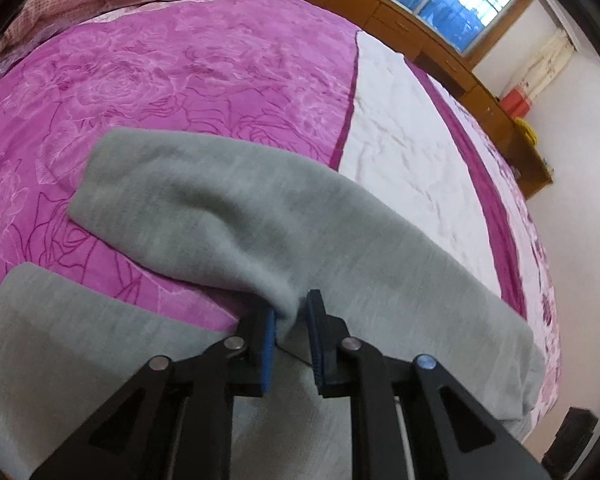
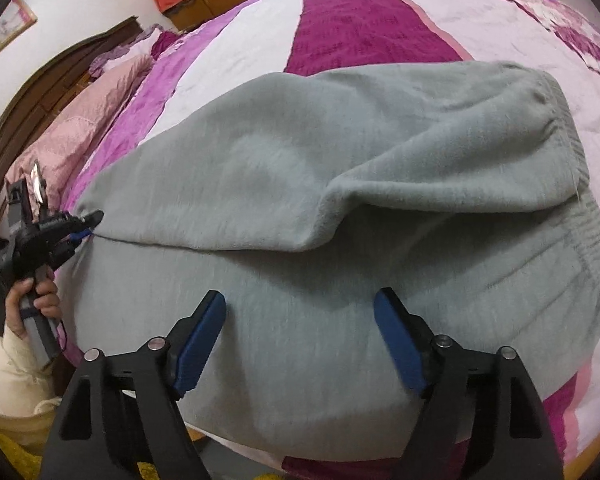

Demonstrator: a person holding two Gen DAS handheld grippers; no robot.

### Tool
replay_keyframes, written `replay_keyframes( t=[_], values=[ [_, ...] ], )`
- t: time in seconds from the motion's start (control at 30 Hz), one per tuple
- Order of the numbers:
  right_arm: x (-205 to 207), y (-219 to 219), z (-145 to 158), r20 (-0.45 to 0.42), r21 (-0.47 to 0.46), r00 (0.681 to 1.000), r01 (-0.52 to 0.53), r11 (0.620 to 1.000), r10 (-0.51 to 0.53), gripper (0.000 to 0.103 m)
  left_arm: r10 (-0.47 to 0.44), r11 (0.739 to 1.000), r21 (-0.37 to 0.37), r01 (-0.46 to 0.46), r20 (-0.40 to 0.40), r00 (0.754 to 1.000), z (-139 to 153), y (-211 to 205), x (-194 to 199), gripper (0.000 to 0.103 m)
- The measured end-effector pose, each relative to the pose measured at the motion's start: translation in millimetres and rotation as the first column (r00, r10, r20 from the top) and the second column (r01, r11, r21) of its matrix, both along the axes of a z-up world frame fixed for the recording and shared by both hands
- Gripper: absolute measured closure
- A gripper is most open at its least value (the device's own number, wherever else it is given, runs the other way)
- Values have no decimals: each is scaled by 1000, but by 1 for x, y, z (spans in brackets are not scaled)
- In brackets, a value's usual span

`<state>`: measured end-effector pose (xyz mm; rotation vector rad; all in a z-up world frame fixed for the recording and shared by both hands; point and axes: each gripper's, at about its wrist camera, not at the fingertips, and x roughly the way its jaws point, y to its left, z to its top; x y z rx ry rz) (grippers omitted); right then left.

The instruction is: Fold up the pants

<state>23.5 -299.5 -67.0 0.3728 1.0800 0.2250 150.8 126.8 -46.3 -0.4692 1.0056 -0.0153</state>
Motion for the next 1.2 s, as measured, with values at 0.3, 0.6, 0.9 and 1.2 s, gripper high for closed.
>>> replay_keyframes(
  t=[0.3, 0.6, 0.9, 1.2],
  values=[
    [4, -34, 0, -111, 237, 980, 189, 953, -167, 32, 2, 999, -49, -1, 29, 1000, 7, 8, -4, 98],
    [-15, -82, 20, -56, 328, 901, 424, 845, -430, 32, -27, 996, -85, 41, 161, 987, 55, 9, -29, 99],
    [11, -109, 22, -88, 343, 859, 501, 794, -504, 81, -66, 995, -55, 79, 219, 974, 83, 1, -48, 99],
    [-5, -126, 77, 87, 316, 865, 447, 837, -494, 103, -99, 994, -24, 108, 255, 962, 111, 10, -76, 99]
  ],
)
